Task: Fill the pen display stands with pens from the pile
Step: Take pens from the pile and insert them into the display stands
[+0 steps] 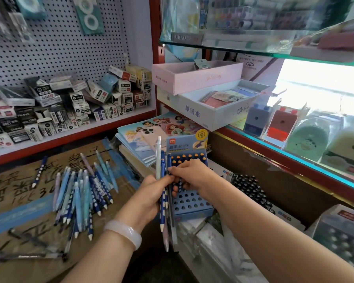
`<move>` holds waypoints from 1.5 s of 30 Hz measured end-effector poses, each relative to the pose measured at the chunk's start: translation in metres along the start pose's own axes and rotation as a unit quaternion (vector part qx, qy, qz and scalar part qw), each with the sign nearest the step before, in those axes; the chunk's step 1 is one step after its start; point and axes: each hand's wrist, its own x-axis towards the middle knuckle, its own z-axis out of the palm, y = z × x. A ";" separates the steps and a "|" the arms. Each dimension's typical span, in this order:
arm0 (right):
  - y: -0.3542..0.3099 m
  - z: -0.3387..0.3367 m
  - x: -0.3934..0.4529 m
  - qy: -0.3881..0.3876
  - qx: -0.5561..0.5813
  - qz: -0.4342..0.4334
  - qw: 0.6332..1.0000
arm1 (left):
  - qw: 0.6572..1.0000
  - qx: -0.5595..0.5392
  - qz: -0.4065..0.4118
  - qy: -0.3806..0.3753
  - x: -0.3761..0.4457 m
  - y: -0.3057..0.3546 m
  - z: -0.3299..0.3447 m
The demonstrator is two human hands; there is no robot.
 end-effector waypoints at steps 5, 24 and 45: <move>0.000 -0.007 -0.001 0.090 0.053 -0.046 0.993 | 0.999 -0.045 -0.017 0.017 0.001 -0.001 0.004; 0.034 -0.046 -0.001 0.174 -0.325 -0.142 0.919 | 0.993 -0.042 -0.012 0.107 0.010 -0.003 -0.008; 0.054 -0.041 0.020 0.155 -0.279 -0.132 0.939 | 0.994 -0.040 0.001 0.098 0.007 -0.002 -0.004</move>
